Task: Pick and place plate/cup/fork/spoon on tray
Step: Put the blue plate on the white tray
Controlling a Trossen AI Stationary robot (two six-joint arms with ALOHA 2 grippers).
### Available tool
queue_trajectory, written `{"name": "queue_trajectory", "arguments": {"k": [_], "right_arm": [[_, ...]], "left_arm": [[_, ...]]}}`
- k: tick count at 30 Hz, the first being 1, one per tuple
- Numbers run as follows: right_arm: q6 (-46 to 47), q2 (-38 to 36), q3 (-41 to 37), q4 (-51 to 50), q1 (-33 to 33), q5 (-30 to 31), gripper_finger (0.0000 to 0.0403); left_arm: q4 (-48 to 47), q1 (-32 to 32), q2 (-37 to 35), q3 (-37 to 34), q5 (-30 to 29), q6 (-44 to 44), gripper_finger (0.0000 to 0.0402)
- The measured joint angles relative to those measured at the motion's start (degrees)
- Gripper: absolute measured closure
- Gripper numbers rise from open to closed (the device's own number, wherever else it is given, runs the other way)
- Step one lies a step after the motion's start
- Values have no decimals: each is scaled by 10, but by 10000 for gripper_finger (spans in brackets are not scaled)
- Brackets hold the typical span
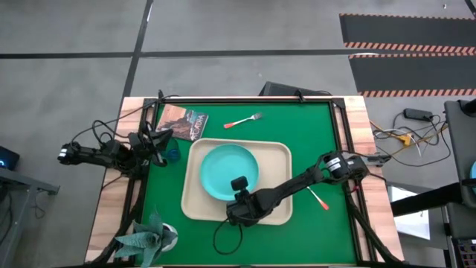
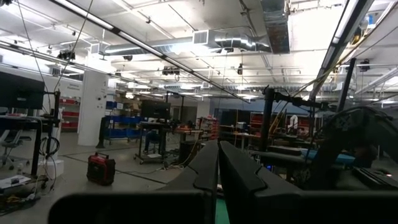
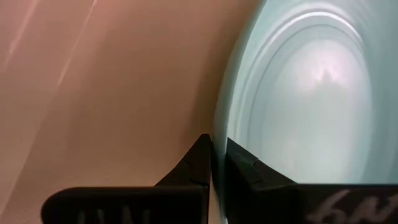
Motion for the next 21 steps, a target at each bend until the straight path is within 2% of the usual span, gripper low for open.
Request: {"name": "queue_trajectory", "arguments": {"k": [7, 21], "right_arm": [[34, -1, 0, -35, -1, -8, 394], [28, -1, 0, -34, -1, -15, 394]], "left_arm": [[0, 0, 0, 0, 0, 0, 401], [0, 0, 0, 0, 0, 0, 401]]}}
